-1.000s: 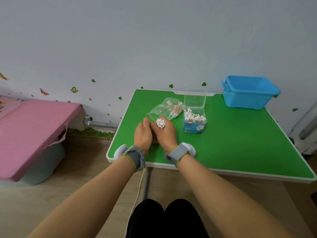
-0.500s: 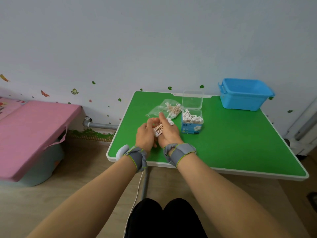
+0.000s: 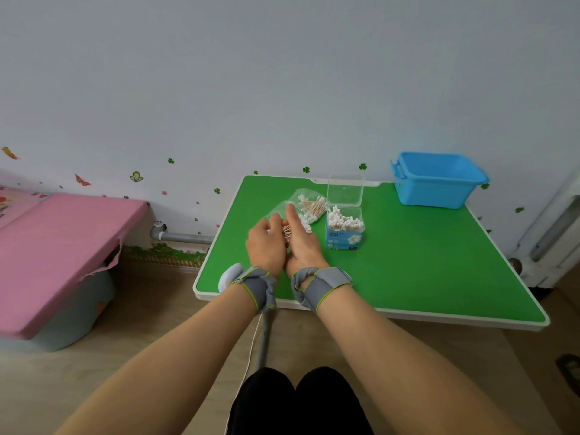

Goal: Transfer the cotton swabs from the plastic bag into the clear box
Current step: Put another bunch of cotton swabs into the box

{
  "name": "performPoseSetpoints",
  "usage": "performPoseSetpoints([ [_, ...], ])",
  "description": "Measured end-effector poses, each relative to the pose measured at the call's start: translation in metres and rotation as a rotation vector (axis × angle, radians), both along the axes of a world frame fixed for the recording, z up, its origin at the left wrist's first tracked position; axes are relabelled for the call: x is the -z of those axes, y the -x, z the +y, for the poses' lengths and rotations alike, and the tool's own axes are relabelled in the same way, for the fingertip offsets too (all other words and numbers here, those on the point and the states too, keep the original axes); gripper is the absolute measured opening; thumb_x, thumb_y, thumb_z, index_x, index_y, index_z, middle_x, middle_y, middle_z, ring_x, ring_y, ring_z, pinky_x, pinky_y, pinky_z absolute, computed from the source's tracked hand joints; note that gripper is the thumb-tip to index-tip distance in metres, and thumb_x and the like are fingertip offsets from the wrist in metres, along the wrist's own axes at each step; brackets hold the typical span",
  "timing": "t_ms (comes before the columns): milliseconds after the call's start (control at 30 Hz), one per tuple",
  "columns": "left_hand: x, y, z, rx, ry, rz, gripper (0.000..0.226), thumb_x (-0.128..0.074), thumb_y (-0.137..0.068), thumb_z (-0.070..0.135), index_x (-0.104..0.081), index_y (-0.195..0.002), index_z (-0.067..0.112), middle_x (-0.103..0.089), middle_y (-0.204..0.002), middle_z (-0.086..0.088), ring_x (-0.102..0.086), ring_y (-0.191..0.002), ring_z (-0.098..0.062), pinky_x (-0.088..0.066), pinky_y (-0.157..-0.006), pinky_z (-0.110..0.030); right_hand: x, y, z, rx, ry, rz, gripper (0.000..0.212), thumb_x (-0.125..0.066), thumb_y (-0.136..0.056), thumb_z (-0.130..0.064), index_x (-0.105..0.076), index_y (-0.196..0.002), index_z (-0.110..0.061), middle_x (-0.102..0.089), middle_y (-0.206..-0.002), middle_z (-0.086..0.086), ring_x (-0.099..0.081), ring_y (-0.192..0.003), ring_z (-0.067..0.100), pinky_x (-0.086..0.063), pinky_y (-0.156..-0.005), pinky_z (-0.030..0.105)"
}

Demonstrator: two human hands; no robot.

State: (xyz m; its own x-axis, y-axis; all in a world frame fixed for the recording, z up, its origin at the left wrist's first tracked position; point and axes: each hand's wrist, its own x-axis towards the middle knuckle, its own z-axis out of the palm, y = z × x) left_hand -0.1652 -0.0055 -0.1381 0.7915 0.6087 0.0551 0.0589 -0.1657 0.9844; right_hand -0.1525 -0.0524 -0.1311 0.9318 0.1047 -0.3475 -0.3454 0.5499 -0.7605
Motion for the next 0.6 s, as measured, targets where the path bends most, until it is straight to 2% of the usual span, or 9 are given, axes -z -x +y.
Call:
performPoseSetpoints([
  [100,-0.003,-0.001,0.0,-0.062,-0.066,0.013,0.041,-0.049,-0.09,0.027,-0.043,-0.053,0.013,-0.047,-0.053,-0.004,-0.042,-0.06,-0.025,-0.028,-0.054,-0.03,-0.004,0.004,-0.003,-0.011,-0.009,-0.045,0.023,-0.072,-0.083,-0.027,-0.063,-0.086,-0.006,-0.062,-0.08,0.011,-0.059,-0.069,0.021,-0.05,-0.073,0.037],
  [167,-0.006,-0.002,0.001,-0.077,-0.079,0.015,0.038,-0.049,-0.089,0.025,-0.048,-0.054,0.01,-0.053,-0.058,-0.011,-0.043,-0.061,-0.027,-0.03,-0.055,-0.03,-0.002,0.003,-0.008,0.038,0.103,-0.125,0.031,-0.073,-0.082,-0.026,-0.063,-0.105,-0.008,-0.062,-0.091,0.01,-0.059,-0.079,0.022,-0.049,-0.074,0.037],
  [200,-0.007,-0.002,0.002,-0.078,-0.095,0.019,0.036,-0.048,-0.089,0.025,-0.053,-0.059,0.006,-0.059,-0.063,-0.016,-0.046,-0.062,-0.028,-0.031,-0.056,-0.03,0.0,0.003,-0.01,0.084,0.221,-0.215,0.025,-0.073,-0.082,-0.026,-0.063,-0.1,-0.012,-0.061,-0.086,0.007,-0.056,-0.076,0.021,-0.047,-0.069,0.037],
  [233,-0.007,-0.002,0.002,-0.073,-0.121,0.019,0.036,-0.048,-0.09,0.025,-0.058,-0.064,0.002,-0.062,-0.068,-0.019,-0.048,-0.064,-0.029,-0.032,-0.057,-0.03,0.002,0.002,-0.013,0.121,0.32,-0.31,0.014,-0.072,-0.083,-0.025,-0.062,-0.086,-0.016,-0.056,-0.074,0.004,-0.05,-0.067,0.02,-0.042,-0.063,0.035],
  [300,-0.007,-0.003,0.002,-0.058,-0.172,0.01,0.037,-0.046,-0.091,0.024,-0.059,-0.067,-0.001,-0.063,-0.07,-0.021,-0.051,-0.066,-0.032,-0.033,-0.058,-0.032,0.007,0.0,-0.018,0.169,0.488,-0.457,0.024,-0.066,-0.086,-0.025,-0.052,-0.068,-0.019,-0.045,-0.061,0.001,-0.039,-0.062,0.02,-0.032,-0.059,0.033],
  [400,-0.009,-0.001,-0.002,-0.046,-0.192,-0.018,0.04,-0.047,-0.092,0.024,-0.045,-0.055,0.01,-0.051,-0.057,-0.011,-0.04,-0.061,-0.029,-0.024,-0.056,-0.032,0.007,-0.001,-0.021,0.146,0.531,-0.475,0.03,-0.055,-0.092,-0.024,-0.044,-0.065,-0.019,-0.039,-0.06,0.004,-0.034,-0.06,0.02,-0.028,-0.058,0.035],
  [467,-0.01,0.001,-0.004,-0.025,-0.2,-0.058,0.043,-0.049,-0.093,0.024,-0.038,-0.052,0.016,-0.042,-0.051,0.0,-0.034,-0.054,-0.022,-0.018,-0.054,-0.03,0.008,-0.004,-0.023,0.125,0.502,-0.413,0.033,-0.051,-0.094,-0.02,-0.04,-0.063,-0.02,-0.036,-0.055,0.002,-0.032,-0.052,0.018,-0.027,-0.052,0.03],
  [533,-0.011,0.002,-0.006,0.001,-0.234,-0.096,0.044,-0.052,-0.093,0.026,-0.038,-0.053,0.018,-0.041,-0.051,0.004,-0.033,-0.049,-0.011,-0.018,-0.053,-0.028,0.007,-0.002,-0.026,0.1,0.483,-0.364,0.032,-0.049,-0.094,-0.018,-0.039,-0.063,-0.018,-0.037,-0.051,0.002,-0.034,-0.044,0.017,-0.026,-0.044,0.024],
  [600,-0.012,0.002,-0.005,-0.013,-0.237,-0.095,0.044,-0.053,-0.092,0.026,-0.039,-0.052,0.018,-0.042,-0.05,0.004,-0.033,-0.048,-0.009,-0.018,-0.052,-0.028,0.007,0.002,-0.03,0.086,0.566,-0.461,0.028,-0.05,-0.094,-0.018,-0.043,-0.067,-0.016,-0.043,-0.053,0.001,-0.041,-0.045,0.017,-0.031,-0.043,0.026],
])
